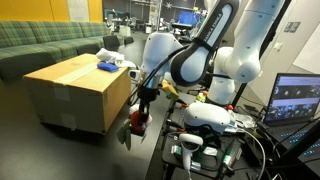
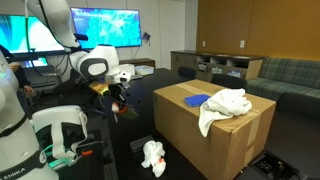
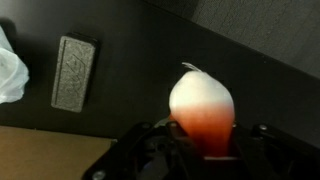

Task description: Remove the brown moose, white plastic, toy vegetable, put them on the table and put the white cloth, blue sponge and black whiteboard eraser on the box

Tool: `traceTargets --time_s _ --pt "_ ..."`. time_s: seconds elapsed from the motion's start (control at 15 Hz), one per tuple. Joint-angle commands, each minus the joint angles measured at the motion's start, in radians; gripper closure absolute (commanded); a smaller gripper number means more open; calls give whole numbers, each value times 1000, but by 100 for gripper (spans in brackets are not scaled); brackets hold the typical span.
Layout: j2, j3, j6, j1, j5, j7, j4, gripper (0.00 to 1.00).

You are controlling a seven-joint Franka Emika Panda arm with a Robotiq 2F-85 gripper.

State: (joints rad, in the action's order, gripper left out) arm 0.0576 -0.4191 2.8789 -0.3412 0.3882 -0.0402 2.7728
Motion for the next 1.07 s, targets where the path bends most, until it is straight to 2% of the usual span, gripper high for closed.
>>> traceTargets --time_s 0.0,0.13,0.27,0.73,0.8,0.87,1.0 --pt "-199 5 167 15 -248 234 -55 95" --pt "-261 96 190 -50 -369 334 -93 95" --pt "-328 177 211 -110 -432 389 -148 95" --pt "-488 248 241 -218 -413 431 -327 93" --pt "-501 261 240 -233 -413 437 -343 68" --pt "-508 271 238 -246 -382 413 -355 55" --pt "-519 284 230 -255 -374 403 -369 42"
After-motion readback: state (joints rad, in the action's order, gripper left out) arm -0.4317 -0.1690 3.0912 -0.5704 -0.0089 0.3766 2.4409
